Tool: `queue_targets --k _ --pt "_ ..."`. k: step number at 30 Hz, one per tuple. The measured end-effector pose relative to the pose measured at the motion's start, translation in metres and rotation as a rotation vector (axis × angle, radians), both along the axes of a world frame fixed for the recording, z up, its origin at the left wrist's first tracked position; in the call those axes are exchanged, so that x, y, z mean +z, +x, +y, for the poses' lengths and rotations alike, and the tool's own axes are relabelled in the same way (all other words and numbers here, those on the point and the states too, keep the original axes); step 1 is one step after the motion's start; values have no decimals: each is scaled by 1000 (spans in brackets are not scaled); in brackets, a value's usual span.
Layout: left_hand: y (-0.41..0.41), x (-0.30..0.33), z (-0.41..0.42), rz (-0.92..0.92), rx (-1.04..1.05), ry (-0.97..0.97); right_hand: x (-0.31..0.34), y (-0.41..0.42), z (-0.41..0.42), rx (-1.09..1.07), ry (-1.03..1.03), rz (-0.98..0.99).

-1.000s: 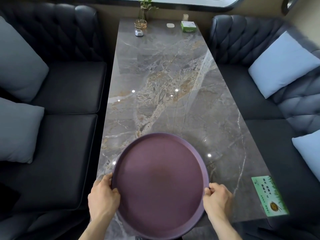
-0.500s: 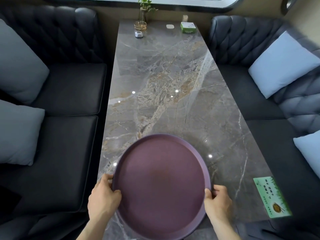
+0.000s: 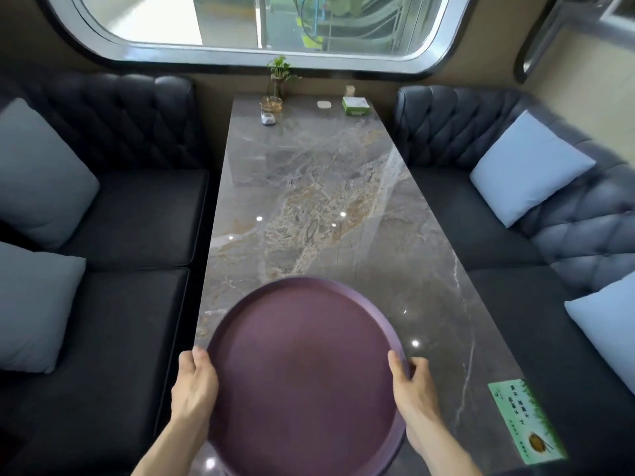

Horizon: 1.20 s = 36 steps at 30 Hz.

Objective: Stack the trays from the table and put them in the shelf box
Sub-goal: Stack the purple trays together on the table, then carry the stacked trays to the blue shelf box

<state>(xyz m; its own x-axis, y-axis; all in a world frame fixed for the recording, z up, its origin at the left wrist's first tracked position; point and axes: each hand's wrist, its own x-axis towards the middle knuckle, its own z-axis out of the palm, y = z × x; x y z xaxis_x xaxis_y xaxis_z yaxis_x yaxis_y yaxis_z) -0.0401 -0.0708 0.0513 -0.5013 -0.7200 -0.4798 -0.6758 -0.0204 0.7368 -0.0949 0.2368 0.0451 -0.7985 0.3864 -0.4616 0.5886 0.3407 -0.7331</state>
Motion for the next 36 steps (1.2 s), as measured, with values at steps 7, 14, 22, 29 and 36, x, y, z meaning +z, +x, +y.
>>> queue_targets --k 7,14,22,29,36 --pt "-34 85 -33 260 -56 -69 87 -48 -26 169 -38 222" --pt "-50 185 -47 555 -125 -38 198 -76 -43 226 -41 442" --pt "-57 259 -51 640 -78 -148 284 -84 -46 238 -81 588" --pt "-62 287 -35 664 -88 -162 314 -80 -27 199 -98 627" --pt "-81 295 25 666 -162 -113 324 -73 35 124 -92 622"
